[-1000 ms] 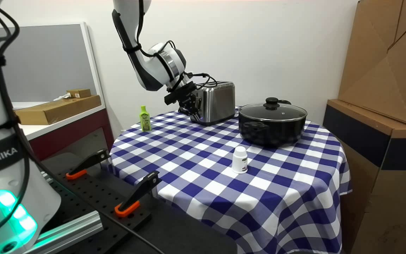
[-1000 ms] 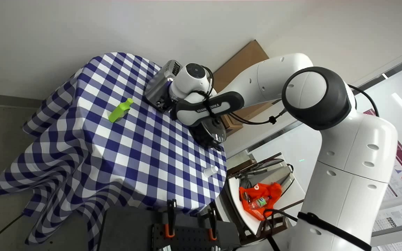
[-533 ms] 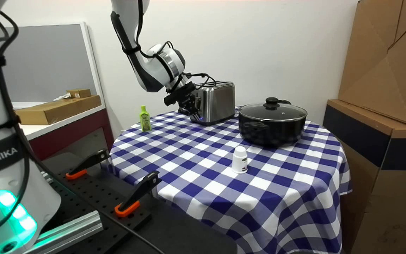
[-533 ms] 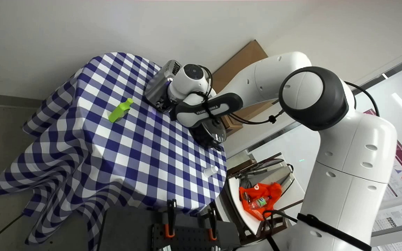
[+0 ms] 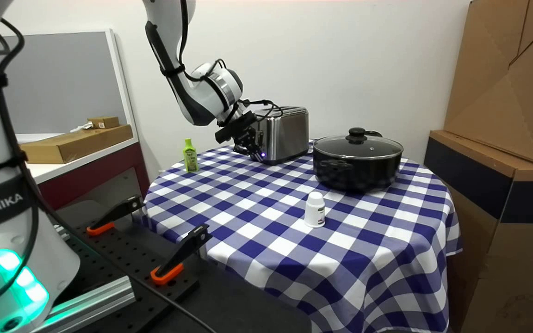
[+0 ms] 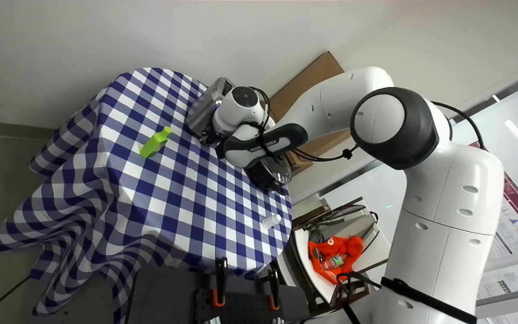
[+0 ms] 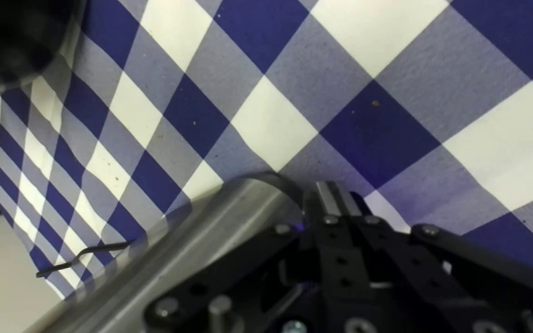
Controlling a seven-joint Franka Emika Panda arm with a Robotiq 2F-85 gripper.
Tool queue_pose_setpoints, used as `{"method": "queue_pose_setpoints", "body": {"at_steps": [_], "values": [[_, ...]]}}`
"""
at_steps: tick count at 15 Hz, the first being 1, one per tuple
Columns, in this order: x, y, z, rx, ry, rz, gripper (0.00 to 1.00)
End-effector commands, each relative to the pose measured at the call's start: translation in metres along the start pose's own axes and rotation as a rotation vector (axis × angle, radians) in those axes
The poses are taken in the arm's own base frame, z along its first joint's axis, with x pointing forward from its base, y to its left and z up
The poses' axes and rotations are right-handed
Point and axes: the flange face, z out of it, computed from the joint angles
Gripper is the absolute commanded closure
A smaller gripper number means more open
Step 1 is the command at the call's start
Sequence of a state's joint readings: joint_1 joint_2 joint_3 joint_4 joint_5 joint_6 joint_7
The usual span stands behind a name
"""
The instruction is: Turn off the toaster
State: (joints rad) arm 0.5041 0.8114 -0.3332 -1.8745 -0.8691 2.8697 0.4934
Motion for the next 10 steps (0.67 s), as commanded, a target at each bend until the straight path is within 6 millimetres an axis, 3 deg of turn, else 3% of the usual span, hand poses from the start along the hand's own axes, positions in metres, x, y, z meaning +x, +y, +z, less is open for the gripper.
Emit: {"method": "queue_pose_setpoints", "body": {"at_steps": [1, 6, 10], "values": [[0.0068, 0.0002, 0.0027, -0.023, 0.039, -0.001, 1.0], [0.0096, 0.0082, 0.004, -0.046, 0.05, 0.011, 1.0], [0.0099, 0.0024, 0.0057, -0.059, 0.065, -0.006, 1.0]]}}
